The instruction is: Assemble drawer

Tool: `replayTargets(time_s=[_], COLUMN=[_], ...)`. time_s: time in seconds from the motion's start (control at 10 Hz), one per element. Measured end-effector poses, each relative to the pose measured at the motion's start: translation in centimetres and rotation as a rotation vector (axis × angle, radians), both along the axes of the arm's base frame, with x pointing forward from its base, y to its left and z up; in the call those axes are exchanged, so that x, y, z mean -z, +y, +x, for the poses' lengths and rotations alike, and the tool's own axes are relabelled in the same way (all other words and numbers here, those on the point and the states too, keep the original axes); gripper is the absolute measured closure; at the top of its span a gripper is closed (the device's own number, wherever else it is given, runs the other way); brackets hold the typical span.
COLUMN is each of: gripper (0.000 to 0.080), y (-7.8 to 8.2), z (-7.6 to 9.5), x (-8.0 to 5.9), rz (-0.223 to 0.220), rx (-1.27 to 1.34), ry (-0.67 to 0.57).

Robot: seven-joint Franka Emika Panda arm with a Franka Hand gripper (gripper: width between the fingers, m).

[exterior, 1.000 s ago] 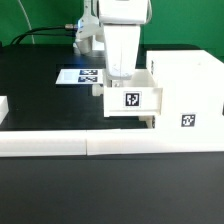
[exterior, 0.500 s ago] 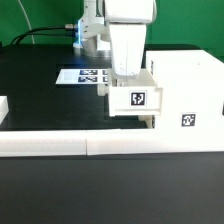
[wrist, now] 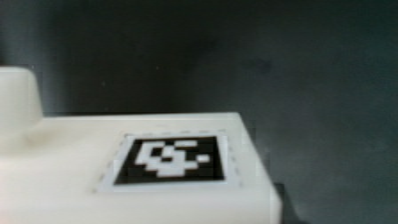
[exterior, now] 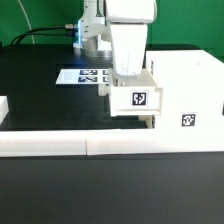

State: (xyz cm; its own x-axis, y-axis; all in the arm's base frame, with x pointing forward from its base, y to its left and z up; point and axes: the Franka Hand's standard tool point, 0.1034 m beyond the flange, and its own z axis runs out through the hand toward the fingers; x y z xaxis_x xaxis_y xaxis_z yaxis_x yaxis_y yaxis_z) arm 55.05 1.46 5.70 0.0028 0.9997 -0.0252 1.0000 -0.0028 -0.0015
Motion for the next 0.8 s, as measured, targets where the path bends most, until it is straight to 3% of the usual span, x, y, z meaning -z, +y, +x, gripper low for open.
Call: replayTargets(time_s=[0.2,0.6,0.8], gripper=[0.0757,0.0750,0.0400], y=[1.32,1.50,1.43], z=[0.05,0.04,0.29], x=[0.03,-0.01,-0.78], rz=[0.004,0.004,0.003], rx=[-0.020,0.003,0.009], ry=[-0.002,-0.003,-0.015])
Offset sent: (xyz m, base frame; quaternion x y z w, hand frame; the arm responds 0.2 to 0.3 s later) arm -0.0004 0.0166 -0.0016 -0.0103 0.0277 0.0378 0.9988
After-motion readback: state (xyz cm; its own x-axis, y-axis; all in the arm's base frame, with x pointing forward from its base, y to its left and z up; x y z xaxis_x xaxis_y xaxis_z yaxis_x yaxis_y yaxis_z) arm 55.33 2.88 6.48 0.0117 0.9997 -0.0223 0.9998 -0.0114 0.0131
